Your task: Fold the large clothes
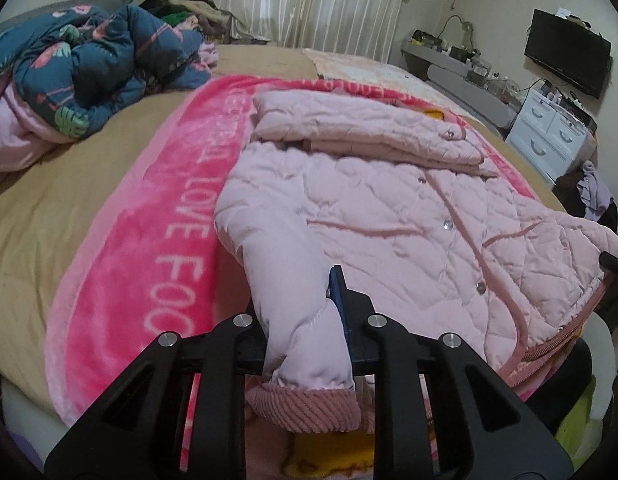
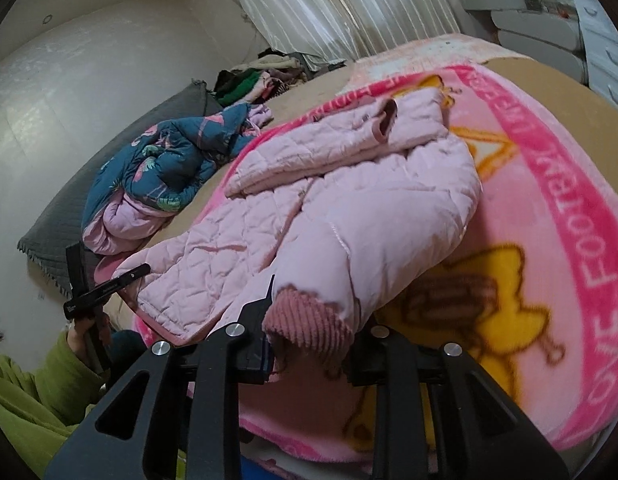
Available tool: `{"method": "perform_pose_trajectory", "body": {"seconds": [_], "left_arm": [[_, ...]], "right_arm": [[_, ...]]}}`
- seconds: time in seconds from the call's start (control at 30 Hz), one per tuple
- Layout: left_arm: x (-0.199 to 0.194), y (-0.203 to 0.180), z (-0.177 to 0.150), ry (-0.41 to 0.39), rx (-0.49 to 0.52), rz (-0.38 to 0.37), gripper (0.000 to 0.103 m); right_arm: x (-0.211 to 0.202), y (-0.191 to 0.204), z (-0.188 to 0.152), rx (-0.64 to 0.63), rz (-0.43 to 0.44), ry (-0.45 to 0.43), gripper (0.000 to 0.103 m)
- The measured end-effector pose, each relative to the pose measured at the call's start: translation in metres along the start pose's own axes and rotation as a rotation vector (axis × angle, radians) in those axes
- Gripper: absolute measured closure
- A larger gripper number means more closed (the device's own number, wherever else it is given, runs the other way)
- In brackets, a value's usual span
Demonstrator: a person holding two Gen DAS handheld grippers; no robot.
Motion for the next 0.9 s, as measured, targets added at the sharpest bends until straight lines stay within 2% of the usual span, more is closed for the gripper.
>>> {"method": "perform_pose_trajectory", "body": {"seconds": [0.33, 0.9], "left_arm": [[-0.006, -0.009, 0.044, -0.068, 0.004, -0.015, 0.09], [0.0, -0.02, 0.119, -0.135, 0.017, -0.021, 0.09]], "right_arm": [[-0.003, 0.002, 0.034, -0.024, -0.01, -0.06, 0.08], [0.002, -0.007, 0.1, -0.048, -0.095, -0.1, 0.081]]}}
Point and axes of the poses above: each gripper's, at about its wrist camera, not at the fingertips, and x roughly the way its jaws point, y to its left, z to its top, the point moved 7 cm from there along x, roughly the way its jaws point, and after that the axes turned 5 degrees about z, right-handed, at the moved point
